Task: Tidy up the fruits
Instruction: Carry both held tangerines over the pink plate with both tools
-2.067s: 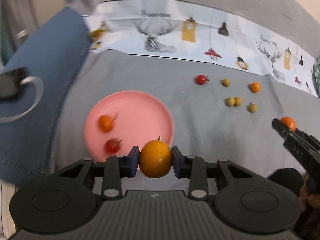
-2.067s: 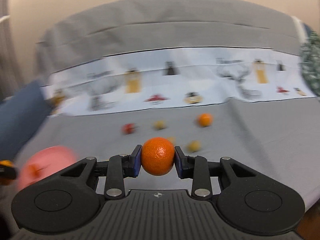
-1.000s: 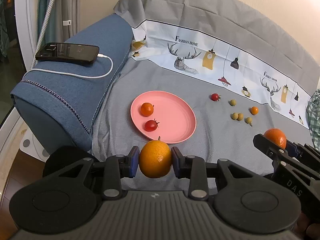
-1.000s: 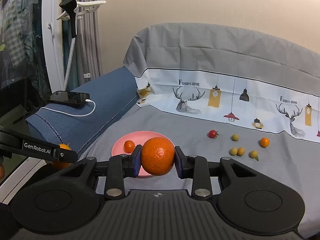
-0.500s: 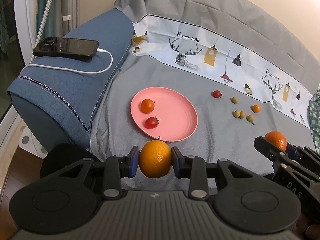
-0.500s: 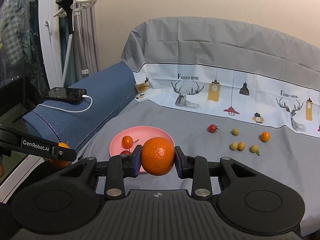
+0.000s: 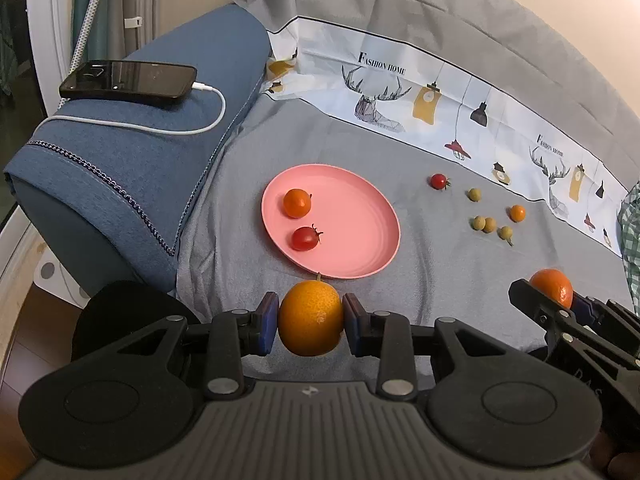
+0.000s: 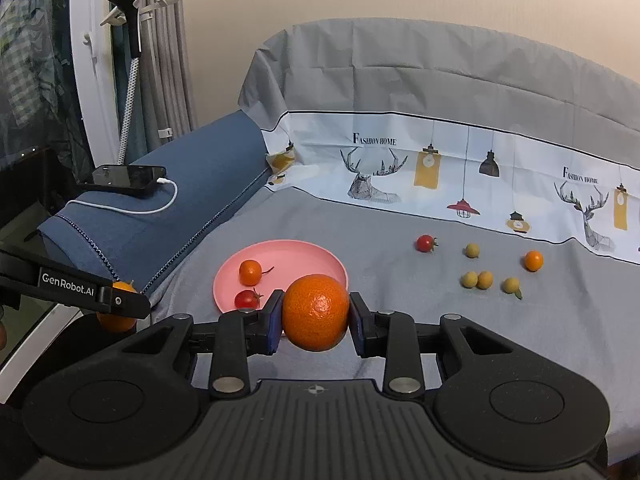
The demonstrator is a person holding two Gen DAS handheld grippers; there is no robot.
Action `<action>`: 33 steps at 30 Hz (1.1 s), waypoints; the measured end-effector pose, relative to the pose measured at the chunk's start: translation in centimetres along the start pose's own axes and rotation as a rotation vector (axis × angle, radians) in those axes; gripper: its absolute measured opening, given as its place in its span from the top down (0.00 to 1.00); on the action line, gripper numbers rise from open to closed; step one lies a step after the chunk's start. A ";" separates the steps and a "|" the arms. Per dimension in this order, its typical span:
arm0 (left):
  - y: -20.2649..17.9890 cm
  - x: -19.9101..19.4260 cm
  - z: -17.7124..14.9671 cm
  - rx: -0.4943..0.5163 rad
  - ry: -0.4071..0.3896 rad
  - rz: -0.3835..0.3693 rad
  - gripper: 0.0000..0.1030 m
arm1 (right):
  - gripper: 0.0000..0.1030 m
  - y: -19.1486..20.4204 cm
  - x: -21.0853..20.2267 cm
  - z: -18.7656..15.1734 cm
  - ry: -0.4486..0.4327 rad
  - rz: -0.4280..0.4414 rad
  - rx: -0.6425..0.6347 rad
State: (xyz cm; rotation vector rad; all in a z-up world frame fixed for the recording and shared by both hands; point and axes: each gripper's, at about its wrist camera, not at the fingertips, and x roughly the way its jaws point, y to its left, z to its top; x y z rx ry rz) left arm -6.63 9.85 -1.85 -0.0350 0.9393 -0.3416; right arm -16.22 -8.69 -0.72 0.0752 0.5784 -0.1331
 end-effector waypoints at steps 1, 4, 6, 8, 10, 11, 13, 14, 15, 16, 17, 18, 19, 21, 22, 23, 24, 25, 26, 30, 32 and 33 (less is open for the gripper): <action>0.0 0.2 0.1 0.002 0.004 -0.001 0.63 | 0.66 0.0 0.1 0.0 0.003 -0.001 0.003; -0.1 0.5 0.2 0.004 0.012 0.000 0.63 | 0.67 -0.2 0.5 -0.1 0.014 -0.003 0.013; 0.0 0.8 0.4 0.003 0.017 0.000 0.63 | 0.67 -0.3 0.8 -0.1 0.020 -0.002 0.014; 0.0 1.2 0.6 0.002 0.023 0.005 0.63 | 0.67 -0.4 1.2 -0.1 0.025 -0.001 0.013; -0.1 1.6 0.9 -0.001 0.028 0.010 0.63 | 0.67 -0.3 1.6 -0.1 0.025 -0.002 -0.003; -0.1 1.9 1.1 -0.003 0.031 0.012 0.63 | 0.67 -0.4 1.8 -0.1 0.023 -0.002 -0.011; -0.1 2.6 1.7 -0.005 0.034 0.019 0.63 | 0.67 -0.5 2.5 -0.1 0.026 0.001 -0.018; -0.2 2.8 1.9 -0.006 0.034 0.021 0.63 | 0.67 -0.5 2.9 0.0 0.031 0.003 -0.018; -0.2 3.2 2.3 -0.007 0.035 0.025 0.63 | 0.67 -0.5 3.3 0.1 0.036 0.005 -0.019; -0.2 3.6 2.6 -0.008 0.037 0.029 0.63 | 0.67 -0.5 3.8 0.1 0.041 0.006 -0.021; -0.2 4.0 3.0 -0.009 0.039 0.031 0.63 | 0.67 -0.5 4.4 0.2 0.046 0.010 -0.022; -0.3 4.4 3.3 -0.010 0.041 0.033 0.63 | 0.67 -0.5 5.0 0.2 0.050 0.011 -0.026; -0.3 5.0 3.7 -0.010 0.045 0.037 0.63 | 0.67 -0.4 5.6 0.3 0.054 0.011 -0.034; -0.4 6.0 4.4 -0.011 0.052 0.039 0.63 | 0.67 -0.2 6.9 0.5 0.060 0.013 -0.051; -0.5 6.5 4.7 -0.010 0.057 0.041 0.63 | 0.67 -0.2 7.5 0.5 0.065 0.016 -0.057; -0.5 7.3 5.1 -0.009 0.063 0.045 0.63 | 0.67 -0.1 8.2 0.6 0.072 0.020 -0.060; -0.6 7.9 5.4 -0.007 0.068 0.046 0.63 | 0.67 -0.1 8.9 0.7 0.077 0.023 -0.062; -0.6 8.5 5.7 -0.006 0.074 0.049 0.63 | 0.67 -0.1 9.5 0.8 0.083 0.026 -0.065; -0.7 9.2 6.0 -0.005 0.082 0.051 0.63 | 0.67 -0.1 10.2 0.9 0.089 0.029 -0.067; -0.8 11.7 6.9 0.010 0.103 0.064 0.63 | 0.67 0.1 13.1 1.0 0.117 0.038 -0.074; -0.8 13.0 7.3 0.014 0.119 0.071 0.63 | 0.67 0.2 14.4 1.0 0.129 0.044 -0.078; -0.8 13.6 7.5 0.015 0.127 0.073 0.63 | 0.67 0.1 15.1 1.0 0.135 0.047 -0.080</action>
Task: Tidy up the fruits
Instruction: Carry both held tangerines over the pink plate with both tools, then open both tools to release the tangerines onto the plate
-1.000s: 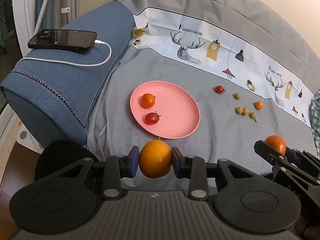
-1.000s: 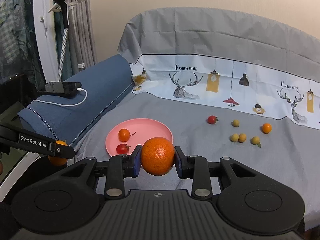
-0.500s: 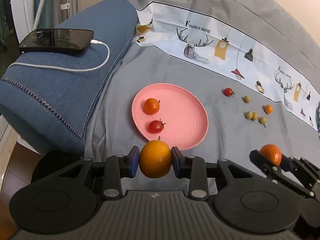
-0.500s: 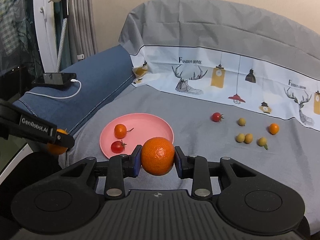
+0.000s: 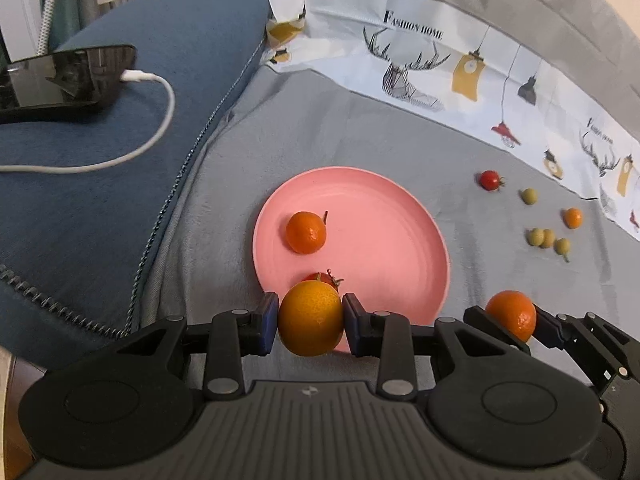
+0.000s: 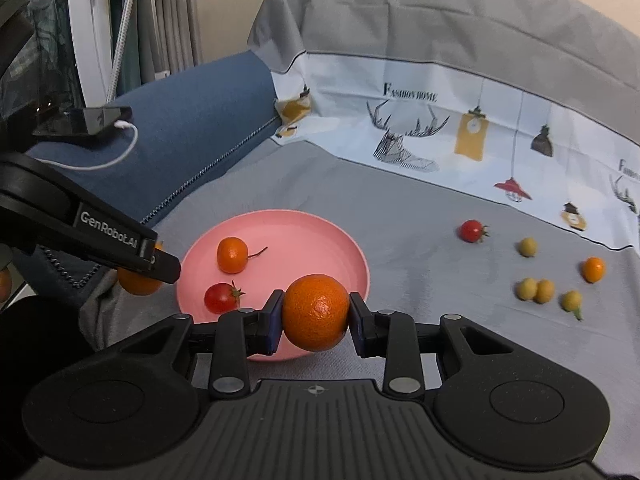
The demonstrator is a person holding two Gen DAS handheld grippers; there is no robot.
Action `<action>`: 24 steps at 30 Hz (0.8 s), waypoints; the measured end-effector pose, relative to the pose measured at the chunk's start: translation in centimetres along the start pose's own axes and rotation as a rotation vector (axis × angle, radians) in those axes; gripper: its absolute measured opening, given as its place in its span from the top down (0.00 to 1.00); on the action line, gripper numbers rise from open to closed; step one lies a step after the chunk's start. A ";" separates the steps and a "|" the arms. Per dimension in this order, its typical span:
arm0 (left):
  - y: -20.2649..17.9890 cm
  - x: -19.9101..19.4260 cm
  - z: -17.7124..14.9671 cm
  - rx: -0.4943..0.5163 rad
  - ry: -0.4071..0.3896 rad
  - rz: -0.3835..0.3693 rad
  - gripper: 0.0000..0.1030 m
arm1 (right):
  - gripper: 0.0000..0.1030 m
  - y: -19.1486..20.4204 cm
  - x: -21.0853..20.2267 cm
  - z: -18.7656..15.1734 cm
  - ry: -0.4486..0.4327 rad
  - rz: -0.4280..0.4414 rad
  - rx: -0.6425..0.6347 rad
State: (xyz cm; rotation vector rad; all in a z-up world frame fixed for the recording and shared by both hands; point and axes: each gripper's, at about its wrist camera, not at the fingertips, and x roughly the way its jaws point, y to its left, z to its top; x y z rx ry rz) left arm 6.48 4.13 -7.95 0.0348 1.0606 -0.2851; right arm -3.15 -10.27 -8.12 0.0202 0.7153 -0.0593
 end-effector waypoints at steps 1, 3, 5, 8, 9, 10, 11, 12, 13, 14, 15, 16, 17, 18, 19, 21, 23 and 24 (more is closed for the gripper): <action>0.0 0.6 0.3 0.002 0.006 0.003 0.63 | 0.67 -0.1 0.6 0.1 0.006 0.003 -0.002; -0.1 1.7 0.8 0.005 0.016 0.009 0.63 | 0.67 -0.1 1.9 0.1 0.021 0.009 -0.007; -0.1 2.8 1.2 0.007 0.028 0.012 0.63 | 0.67 -0.1 3.0 0.3 0.036 0.014 -0.016; -0.1 4.1 1.8 0.011 0.044 0.016 0.63 | 0.67 0.2 4.4 0.4 0.047 0.015 -0.045; -0.1 4.6 1.9 0.012 0.049 0.017 0.63 | 0.67 0.2 4.9 0.5 0.051 0.017 -0.053; -0.1 5.0 2.1 0.014 0.053 0.018 0.63 | 0.66 0.3 5.2 0.6 0.055 0.020 -0.059; -0.1 5.4 2.2 0.018 0.056 0.022 0.63 | 0.67 0.3 5.6 0.6 0.060 0.024 -0.065; -0.1 5.8 2.3 0.023 0.058 0.029 0.63 | 0.67 0.4 6.0 0.7 0.066 0.028 -0.074; -0.2 6.2 2.4 0.029 0.060 0.036 0.63 | 0.67 0.6 6.4 0.7 0.070 0.032 -0.085; -0.2 6.7 2.5 0.035 0.066 0.044 0.63 | 0.67 0.7 6.8 0.7 0.078 0.034 -0.100; -0.2 7.1 2.6 0.038 0.073 0.049 0.63 | 0.67 0.8 7.1 0.7 0.083 0.034 -0.108; -0.2 7.5 2.7 0.042 0.080 0.054 0.63 | 0.67 0.9 7.4 0.7 0.090 0.037 -0.113; -0.2 7.8 2.8 0.044 0.085 0.060 0.63 | 0.66 1.0 7.8 0.7 0.099 0.041 -0.118; -0.2 8.0 2.9 0.047 0.088 0.062 0.63 | 0.66 1.1 8.1 0.7 0.108 0.043 -0.121; -0.2 8.2 3.0 0.050 0.086 0.066 0.54 | 0.66 1.2 8.3 0.7 0.113 0.043 -0.123; 0.0 8.2 3.3 0.048 0.090 0.062 0.19 | 0.64 1.3 8.6 0.9 0.119 0.042 -0.126; 0.2 7.4 3.5 0.018 0.060 0.071 0.01 | 0.43 1.2 8.5 1.2 0.114 0.043 -0.114; 0.3 6.9 3.5 0.013 0.032 0.070 0.00 | 0.29 1.1 8.2 1.3 0.113 0.045 -0.104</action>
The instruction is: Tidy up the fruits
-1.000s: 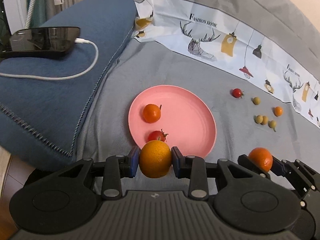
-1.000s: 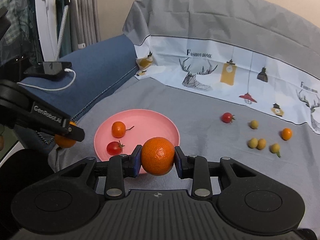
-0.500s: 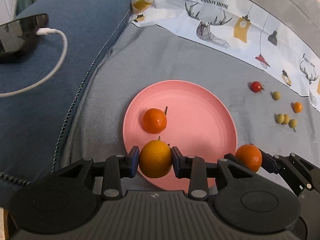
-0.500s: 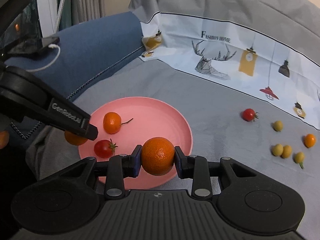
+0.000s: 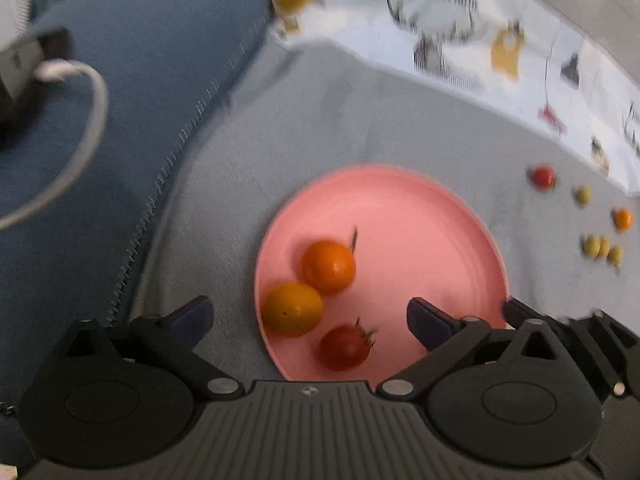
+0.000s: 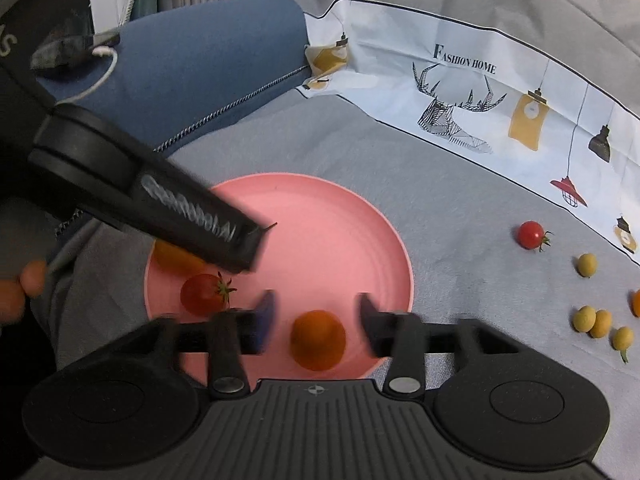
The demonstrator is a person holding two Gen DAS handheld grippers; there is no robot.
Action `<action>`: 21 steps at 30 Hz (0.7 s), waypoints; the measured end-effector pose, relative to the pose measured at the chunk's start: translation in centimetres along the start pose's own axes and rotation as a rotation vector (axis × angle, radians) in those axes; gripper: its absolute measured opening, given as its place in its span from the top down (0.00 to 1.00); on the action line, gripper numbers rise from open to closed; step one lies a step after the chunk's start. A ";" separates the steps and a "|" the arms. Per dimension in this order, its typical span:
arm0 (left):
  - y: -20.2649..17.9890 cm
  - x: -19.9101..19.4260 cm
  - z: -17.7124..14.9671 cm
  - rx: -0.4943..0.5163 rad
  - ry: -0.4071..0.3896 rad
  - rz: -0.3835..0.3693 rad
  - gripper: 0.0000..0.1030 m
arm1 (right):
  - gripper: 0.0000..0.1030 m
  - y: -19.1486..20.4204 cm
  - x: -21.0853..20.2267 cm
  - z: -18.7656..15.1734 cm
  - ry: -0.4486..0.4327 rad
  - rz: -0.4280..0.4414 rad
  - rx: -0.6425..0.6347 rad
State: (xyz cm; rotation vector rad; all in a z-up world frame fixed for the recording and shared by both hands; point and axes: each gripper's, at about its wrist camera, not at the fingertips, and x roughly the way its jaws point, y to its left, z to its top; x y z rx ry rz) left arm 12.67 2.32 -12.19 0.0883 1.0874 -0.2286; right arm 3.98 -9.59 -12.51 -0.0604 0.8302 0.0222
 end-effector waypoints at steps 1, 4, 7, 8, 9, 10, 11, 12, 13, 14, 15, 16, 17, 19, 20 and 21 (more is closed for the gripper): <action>0.0 -0.5 0.0 0.005 -0.012 0.001 0.00 | 0.23 -0.1 -0.3 0.1 -0.003 -0.001 0.011; -0.1 -1.8 -0.7 0.045 -0.010 0.030 0.00 | 0.17 -0.2 -1.8 -0.1 0.008 -0.005 0.037; 0.0 -3.9 -2.7 0.069 -0.014 0.089 0.00 | 0.13 -0.2 -4.0 -1.2 0.044 0.006 0.089; 0.1 -4.5 -3.6 0.074 -0.007 0.114 0.00 | 0.13 -0.1 -4.9 -1.8 0.057 0.012 0.100; 0.2 -5.2 -4.4 0.078 0.000 0.125 0.00 | 0.12 0.1 -5.7 -2.3 0.065 0.012 0.104; 0.3 -6.0 -5.4 0.079 0.004 0.128 0.00 | 0.11 0.3 -6.6 -2.8 0.070 0.008 0.108; 0.6 -6.7 -6.2 0.073 0.007 0.132 0.00 | 0.10 0.6 -7.6 -3.4 0.075 0.002 0.112; 0.8 -7.4 -7.0 0.061 0.008 0.138 0.00 | 0.10 0.8 -8.4 -3.8 0.077 -0.001 0.113; 1.1 -8.2 -7.8 0.046 0.006 0.139 0.00 | 0.09 0.8 -9.2 -4.2 0.077 -0.008 0.121; 1.3 -8.9 -8.5 0.034 0.003 0.136 0.00 | 0.09 0.7 -9.9 -4.3 0.070 -0.022 0.137; 1.4 -9.5 -9.0 0.026 -0.001 0.133 0.00 | 0.09 0.6 -10.6 -4.3 0.056 -0.038 0.147; 1.6 -10.2 -9.4 0.019 -0.010 0.128 0.00 | 0.08 0.5 -11.3 -4.3 0.035 -0.056 0.150; 1.7 -10.8 -9.8 0.017 -0.023 0.125 0.00 | 0.08 0.5 -12.0 -4.2 0.014 -0.070 0.146; 1.6 -11.7 -10.2 0.019 -0.041 0.125 0.00 | 0.06 1.0 -13.4 -4.1 -0.026 -0.081 0.128; 1.5 -12.3 -10.4 0.022 -0.053 0.122 0.00 | 0.06 1.3 -14.1 -4.1 -0.042 -0.080 0.116; 1.3 -12.9 -10.6 0.025 -0.065 0.117 0.00 | 0.06 1.6 -14.9 -4.2 -0.057 -0.079 0.107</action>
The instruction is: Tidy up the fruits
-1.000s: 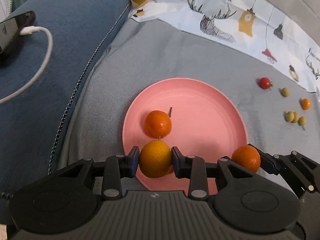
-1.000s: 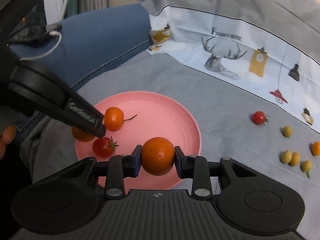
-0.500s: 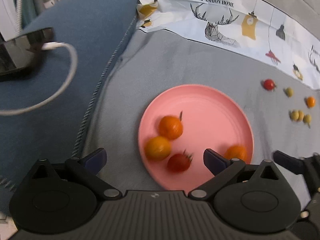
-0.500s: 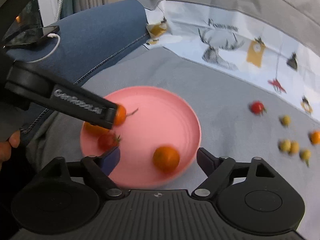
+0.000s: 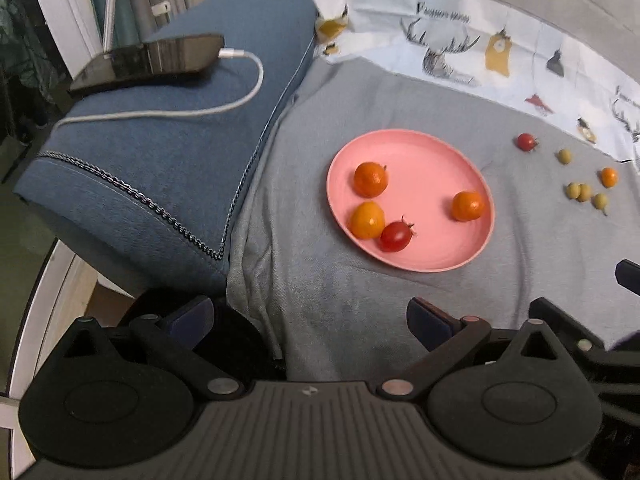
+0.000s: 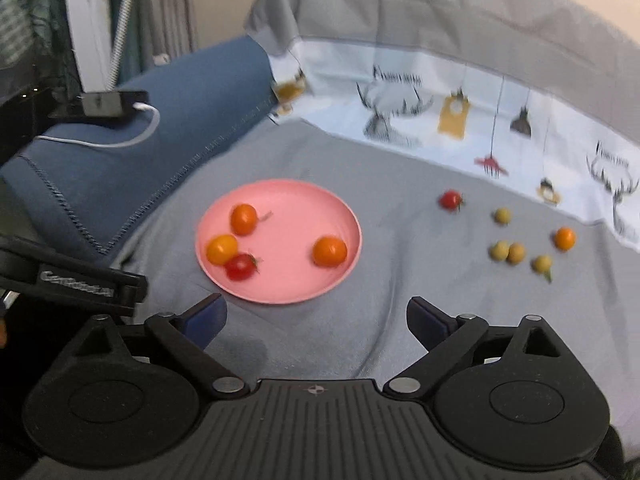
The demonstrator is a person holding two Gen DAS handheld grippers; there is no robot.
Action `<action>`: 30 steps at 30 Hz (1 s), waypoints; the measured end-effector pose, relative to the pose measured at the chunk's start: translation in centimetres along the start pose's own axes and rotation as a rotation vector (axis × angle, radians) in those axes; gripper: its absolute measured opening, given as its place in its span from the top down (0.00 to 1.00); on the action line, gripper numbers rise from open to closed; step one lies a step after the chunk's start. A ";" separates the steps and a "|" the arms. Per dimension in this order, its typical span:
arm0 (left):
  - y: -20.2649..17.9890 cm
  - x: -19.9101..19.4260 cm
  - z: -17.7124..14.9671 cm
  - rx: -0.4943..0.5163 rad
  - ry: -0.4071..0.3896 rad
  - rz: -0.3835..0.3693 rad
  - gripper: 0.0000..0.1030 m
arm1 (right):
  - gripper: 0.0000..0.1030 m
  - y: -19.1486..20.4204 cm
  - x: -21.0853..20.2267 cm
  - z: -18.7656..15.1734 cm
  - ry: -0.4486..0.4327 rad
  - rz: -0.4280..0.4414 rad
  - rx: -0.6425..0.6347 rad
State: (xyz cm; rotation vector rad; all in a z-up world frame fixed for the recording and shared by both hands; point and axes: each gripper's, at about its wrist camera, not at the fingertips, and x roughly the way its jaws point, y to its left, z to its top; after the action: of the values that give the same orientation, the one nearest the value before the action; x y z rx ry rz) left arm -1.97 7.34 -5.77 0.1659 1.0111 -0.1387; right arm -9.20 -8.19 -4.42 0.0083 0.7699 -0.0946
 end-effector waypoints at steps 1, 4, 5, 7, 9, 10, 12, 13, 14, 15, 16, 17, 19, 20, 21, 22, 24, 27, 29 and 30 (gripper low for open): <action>-0.1 -0.6 -0.2 0.005 -0.014 -0.005 0.00 | 0.06 0.1 -0.7 -0.1 -0.014 0.000 -0.002; -0.6 -2.2 -0.8 0.028 -0.053 -0.011 0.00 | 0.05 -0.1 -2.4 -0.2 -0.053 -0.017 0.016; -0.8 -2.7 -0.9 0.035 -0.063 -0.011 0.00 | 0.05 -0.2 -2.9 -0.3 -0.066 -0.023 0.022; -1.0 -3.5 -1.3 0.038 -0.079 -0.012 0.00 | 0.05 -0.3 -3.7 -0.4 -0.087 -0.027 0.026; -1.1 -4.1 -1.6 0.036 -0.093 -0.008 0.00 | 0.05 -0.4 -4.6 -0.6 -0.107 -0.032 0.030; -1.1 -4.4 -1.7 0.036 -0.099 -0.008 0.00 | 0.05 -0.5 -4.9 -0.7 -0.115 -0.033 0.032; -1.1 -4.8 -1.9 0.036 -0.108 -0.009 0.00 | 0.04 -0.6 -5.5 -0.9 -0.124 -0.031 0.036; -1.2 -5.0 -2.0 0.036 -0.112 -0.008 0.00 | 0.04 -0.7 -5.7 -1.0 -0.126 -0.030 0.039; -1.2 -5.3 -2.1 0.038 -0.116 -0.008 0.00 | 0.04 -0.7 -6.0 -1.0 -0.130 -0.030 0.043; -1.3 -5.5 -2.2 0.040 -0.120 -0.007 0.00 | 0.04 -0.7 -6.2 -1.1 -0.134 -0.030 0.044; -1.3 -5.6 -2.3 0.042 -0.123 -0.007 0.00 | 0.04 -0.7 -6.4 -1.2 -0.138 -0.030 0.046; -1.3 -5.8 -2.4 0.044 -0.127 -0.007 0.00 | 0.04 -0.7 -6.6 -1.2 -0.142 -0.030 0.047; -1.3 -6.1 -2.5 0.047 -0.130 -0.007 0.00 | 0.04 -0.7 -7.0 -1.3 -0.150 -0.030 0.048; -1.3 -6.1 -2.6 0.048 -0.129 -0.007 0.00 | 0.04 -0.6 -7.1 -1.3 -0.153 -0.030 0.048; -1.3 -6.1 -2.6 0.048 -0.128 -0.006 0.00 | 0.04 -0.6 -7.2 -1.4 -0.156 -0.029 0.048; -1.2 -6.2 -2.7 0.046 -0.128 -0.005 0.00 | 0.04 -0.6 -7.3 -1.4 -0.158 -0.028 0.048; -1.1 -6.4 -2.8 0.042 -0.135 -0.002 0.00 | 0.04 -0.6 -7.5 -1.4 -0.163 -0.027 0.047; -0.9 -6.7 -2.9 0.037 -0.141 0.000 0.00 | 0.04 -0.5 -7.5 -1.4 -0.167 -0.024 0.048; -0.9 -6.7 -3.0 0.036 -0.141 0.001 0.00 | 0.04 -0.5 -7.7 -1.5 -0.169 -0.023 0.049; -0.8 -6.8 -3.0 0.036 -0.141 0.001 0.00 | 0.04 -0.5 -7.7 -1.5 -0.170 -0.023 0.049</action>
State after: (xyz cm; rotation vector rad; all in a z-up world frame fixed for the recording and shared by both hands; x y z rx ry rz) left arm -8.17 7.39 -1.65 0.1863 0.8688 -0.1656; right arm -15.77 -8.00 -0.12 0.0378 0.5975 -0.1340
